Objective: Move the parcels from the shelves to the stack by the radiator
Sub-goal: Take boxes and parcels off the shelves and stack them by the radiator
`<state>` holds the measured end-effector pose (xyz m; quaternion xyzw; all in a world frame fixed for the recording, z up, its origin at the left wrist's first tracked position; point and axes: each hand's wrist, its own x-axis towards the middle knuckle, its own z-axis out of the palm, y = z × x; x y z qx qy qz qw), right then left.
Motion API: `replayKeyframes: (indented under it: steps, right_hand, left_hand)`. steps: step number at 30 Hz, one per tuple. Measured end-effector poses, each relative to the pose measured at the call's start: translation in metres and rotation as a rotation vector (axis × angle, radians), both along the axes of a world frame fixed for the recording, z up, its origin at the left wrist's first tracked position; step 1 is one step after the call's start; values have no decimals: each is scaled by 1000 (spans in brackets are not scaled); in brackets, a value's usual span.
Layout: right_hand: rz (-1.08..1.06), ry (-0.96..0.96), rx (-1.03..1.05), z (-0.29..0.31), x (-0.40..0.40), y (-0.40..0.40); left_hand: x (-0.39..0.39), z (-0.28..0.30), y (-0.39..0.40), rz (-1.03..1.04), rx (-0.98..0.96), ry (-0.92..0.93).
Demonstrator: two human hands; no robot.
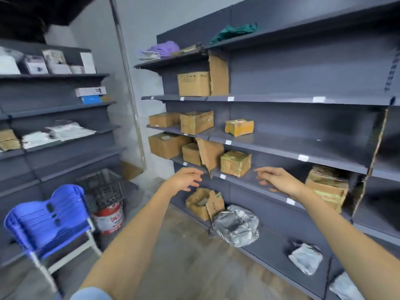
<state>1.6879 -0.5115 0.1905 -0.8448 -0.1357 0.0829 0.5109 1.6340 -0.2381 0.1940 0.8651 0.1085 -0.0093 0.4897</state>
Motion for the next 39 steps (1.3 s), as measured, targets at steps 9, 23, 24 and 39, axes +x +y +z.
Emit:
replayKeyframes:
  steps: [9, 23, 24, 39]
  right_hand:
    - [15, -16, 63, -17, 195, 168]
    - [250, 17, -59, 2, 481, 428]
    - [266, 30, -81, -9, 495, 449]
    - [88, 421, 44, -124, 706, 746]
  left_hand:
    - [163, -30, 163, 91, -109, -36]
    - [430, -10, 392, 130, 16, 74]
    - [443, -16, 411, 144, 1, 77]
    - [660, -82, 738, 182, -60, 199]
